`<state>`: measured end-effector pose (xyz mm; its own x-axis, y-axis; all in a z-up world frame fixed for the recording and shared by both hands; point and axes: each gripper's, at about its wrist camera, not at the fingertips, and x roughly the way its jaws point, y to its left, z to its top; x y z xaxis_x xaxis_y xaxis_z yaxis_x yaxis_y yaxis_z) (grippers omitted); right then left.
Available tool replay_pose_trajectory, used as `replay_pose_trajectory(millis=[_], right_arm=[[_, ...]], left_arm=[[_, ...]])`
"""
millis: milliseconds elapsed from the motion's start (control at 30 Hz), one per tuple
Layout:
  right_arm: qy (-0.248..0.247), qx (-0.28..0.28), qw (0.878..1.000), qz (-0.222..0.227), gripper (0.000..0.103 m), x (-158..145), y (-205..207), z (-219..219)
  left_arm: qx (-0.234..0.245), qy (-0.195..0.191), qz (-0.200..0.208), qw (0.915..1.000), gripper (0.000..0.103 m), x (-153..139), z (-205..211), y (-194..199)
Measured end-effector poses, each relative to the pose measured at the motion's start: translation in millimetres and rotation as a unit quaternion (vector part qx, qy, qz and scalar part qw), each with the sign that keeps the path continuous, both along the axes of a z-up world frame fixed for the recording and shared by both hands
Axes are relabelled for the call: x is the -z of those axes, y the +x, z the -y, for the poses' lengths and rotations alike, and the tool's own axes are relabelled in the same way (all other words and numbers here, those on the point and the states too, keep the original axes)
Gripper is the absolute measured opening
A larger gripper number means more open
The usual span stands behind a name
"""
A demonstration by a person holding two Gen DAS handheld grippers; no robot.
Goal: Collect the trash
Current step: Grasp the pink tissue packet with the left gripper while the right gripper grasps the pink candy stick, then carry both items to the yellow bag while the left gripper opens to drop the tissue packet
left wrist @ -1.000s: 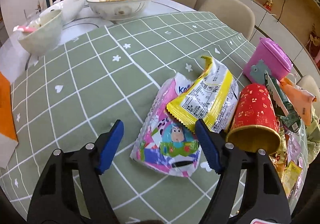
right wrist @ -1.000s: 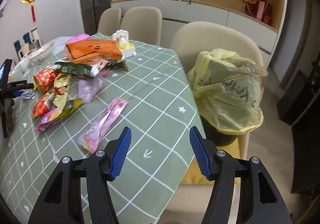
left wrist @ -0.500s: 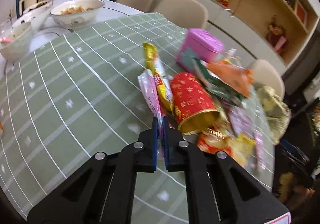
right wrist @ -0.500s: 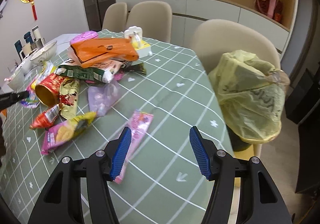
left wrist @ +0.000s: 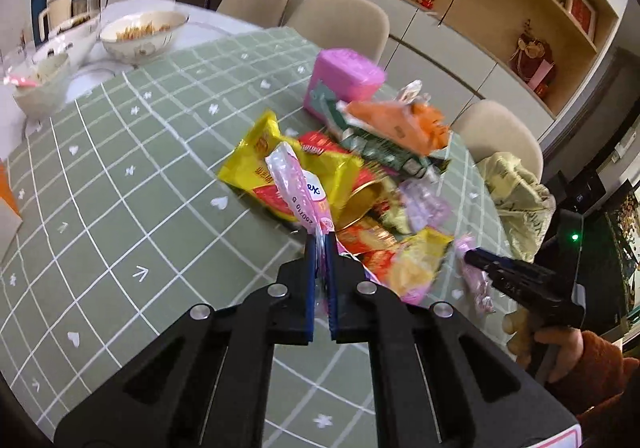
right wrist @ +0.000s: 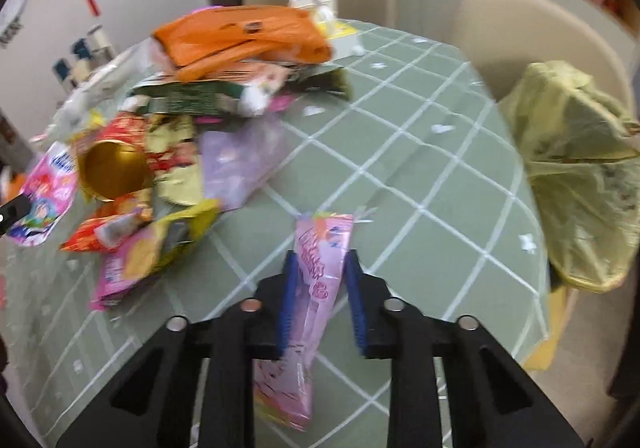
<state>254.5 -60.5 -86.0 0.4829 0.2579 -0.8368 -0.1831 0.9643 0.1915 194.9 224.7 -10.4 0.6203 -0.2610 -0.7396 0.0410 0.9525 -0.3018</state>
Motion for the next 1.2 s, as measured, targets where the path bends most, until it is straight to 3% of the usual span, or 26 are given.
replay_pose_trajectory(millis=[67,233,467,533,600,700,733,767,800,867,933,1200], right_arm=[[0.002,-0.016,1.000,0.024,0.010,-16,-4,2],[0.023,-0.042,0.996,0.080,0.009,-59,-5,20],[0.046,-0.046,0.990,0.128,0.009,-104,7,75],[0.043,-0.061,0.990,0.117,0.009,-107,13,89],[0.046,-0.082,0.990,0.102,0.009,-103,15,96],[0.038,-0.132,0.984,0.114,0.011,-92,4,95],[0.047,-0.159,0.979,0.118,0.021,-83,-1,92],[0.054,-0.170,0.978,0.110,0.039,-76,-3,89],[0.061,-0.176,0.978,0.097,0.043,-68,-2,87],[0.072,-0.187,0.978,0.054,0.044,-47,-1,79],[0.050,-0.195,0.979,0.039,0.044,-35,-5,67],[-0.001,-0.187,0.981,0.053,0.044,-8,-13,28]], left_arm=[[-0.001,0.002,0.015,0.9999,0.004,-13,10,-4],[-0.001,0.010,0.050,0.9987,0.004,-44,44,-8],[0.006,0.002,0.075,0.9972,0.004,-75,107,11],[0.012,0.010,0.086,0.9962,0.004,-81,125,17],[0.013,0.002,0.092,0.9957,0.004,-87,143,25],[0.014,0.001,0.093,0.9956,0.004,-86,161,32],[0.014,0.000,0.090,0.9959,0.004,-83,164,33],[0.014,-0.003,0.083,0.9964,0.004,-78,167,34],[0.011,-0.007,0.077,0.9970,0.004,-72,168,35],[0.006,-0.017,0.063,0.9979,0.004,-60,166,34],[-0.001,-0.023,0.049,0.9986,0.004,-48,163,31],[-0.026,-0.030,0.003,0.9992,0.004,-9,118,12]])
